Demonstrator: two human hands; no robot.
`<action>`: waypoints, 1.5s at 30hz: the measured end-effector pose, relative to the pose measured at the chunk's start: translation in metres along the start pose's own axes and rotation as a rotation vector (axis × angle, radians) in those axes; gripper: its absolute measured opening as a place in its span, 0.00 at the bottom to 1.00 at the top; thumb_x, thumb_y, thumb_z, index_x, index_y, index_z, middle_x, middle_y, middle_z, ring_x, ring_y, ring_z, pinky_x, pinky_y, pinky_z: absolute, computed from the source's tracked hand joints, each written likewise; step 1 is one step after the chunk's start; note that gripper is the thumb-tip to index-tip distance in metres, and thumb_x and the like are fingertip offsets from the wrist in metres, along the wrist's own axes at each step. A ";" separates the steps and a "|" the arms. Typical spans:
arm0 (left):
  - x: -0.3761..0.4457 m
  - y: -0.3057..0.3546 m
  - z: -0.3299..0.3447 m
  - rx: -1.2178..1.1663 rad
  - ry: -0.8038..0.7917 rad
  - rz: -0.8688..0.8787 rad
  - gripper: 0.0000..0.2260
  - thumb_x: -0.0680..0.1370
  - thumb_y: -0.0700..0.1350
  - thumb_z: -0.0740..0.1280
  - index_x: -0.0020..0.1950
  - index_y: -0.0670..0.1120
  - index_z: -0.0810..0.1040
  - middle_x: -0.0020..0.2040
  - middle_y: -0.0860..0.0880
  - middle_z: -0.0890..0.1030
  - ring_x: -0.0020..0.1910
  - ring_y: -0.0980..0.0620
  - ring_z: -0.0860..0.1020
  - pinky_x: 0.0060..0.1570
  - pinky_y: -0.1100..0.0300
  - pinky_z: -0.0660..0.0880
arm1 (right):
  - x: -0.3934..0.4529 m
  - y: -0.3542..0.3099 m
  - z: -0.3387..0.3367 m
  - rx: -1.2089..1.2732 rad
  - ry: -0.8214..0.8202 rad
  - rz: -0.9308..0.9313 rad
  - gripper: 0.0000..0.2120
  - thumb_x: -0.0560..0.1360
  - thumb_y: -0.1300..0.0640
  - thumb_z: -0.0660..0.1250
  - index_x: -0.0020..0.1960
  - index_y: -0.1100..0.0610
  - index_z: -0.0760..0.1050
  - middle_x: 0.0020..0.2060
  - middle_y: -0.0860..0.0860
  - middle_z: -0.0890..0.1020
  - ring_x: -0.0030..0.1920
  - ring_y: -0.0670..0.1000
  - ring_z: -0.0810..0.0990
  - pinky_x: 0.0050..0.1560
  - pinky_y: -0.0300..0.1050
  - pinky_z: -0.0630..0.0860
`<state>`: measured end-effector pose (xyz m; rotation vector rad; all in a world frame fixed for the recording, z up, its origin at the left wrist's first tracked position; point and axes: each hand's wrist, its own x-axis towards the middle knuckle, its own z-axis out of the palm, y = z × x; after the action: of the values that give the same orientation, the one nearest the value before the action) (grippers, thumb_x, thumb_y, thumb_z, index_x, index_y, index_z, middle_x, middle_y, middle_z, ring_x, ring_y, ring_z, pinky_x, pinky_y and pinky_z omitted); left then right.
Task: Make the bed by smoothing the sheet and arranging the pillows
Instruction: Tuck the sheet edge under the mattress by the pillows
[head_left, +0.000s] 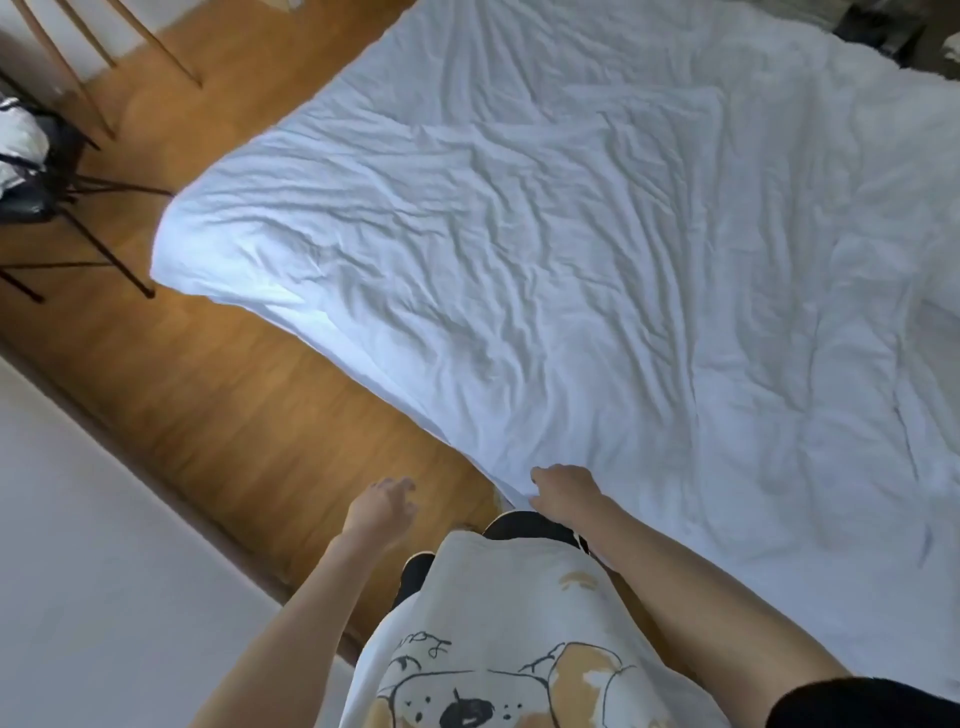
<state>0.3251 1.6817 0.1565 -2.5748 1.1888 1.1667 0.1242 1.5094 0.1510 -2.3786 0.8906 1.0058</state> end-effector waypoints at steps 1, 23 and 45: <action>0.003 -0.009 -0.005 -0.018 0.008 -0.015 0.15 0.81 0.48 0.58 0.68 0.50 0.71 0.66 0.48 0.74 0.63 0.48 0.73 0.58 0.56 0.72 | 0.008 -0.007 -0.007 -0.021 -0.011 -0.011 0.11 0.79 0.52 0.58 0.56 0.58 0.71 0.48 0.53 0.78 0.44 0.56 0.74 0.42 0.45 0.67; 0.239 -0.164 -0.240 0.262 -0.043 0.210 0.15 0.82 0.45 0.57 0.67 0.47 0.72 0.63 0.47 0.75 0.60 0.50 0.74 0.54 0.59 0.73 | 0.297 -0.175 -0.181 0.396 0.021 0.095 0.19 0.79 0.51 0.59 0.67 0.59 0.67 0.58 0.57 0.77 0.56 0.58 0.76 0.50 0.48 0.71; 0.642 -0.292 -0.261 0.955 -0.015 0.978 0.41 0.65 0.63 0.72 0.71 0.43 0.64 0.68 0.32 0.67 0.67 0.31 0.66 0.64 0.37 0.64 | 0.571 -0.288 -0.125 0.384 0.430 0.384 0.40 0.58 0.46 0.79 0.66 0.56 0.71 0.61 0.64 0.74 0.62 0.64 0.72 0.64 0.59 0.70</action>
<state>0.9458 1.3927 -0.1547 -1.2557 2.3299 0.4039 0.6902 1.4163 -0.1587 -2.1594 1.5837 0.3808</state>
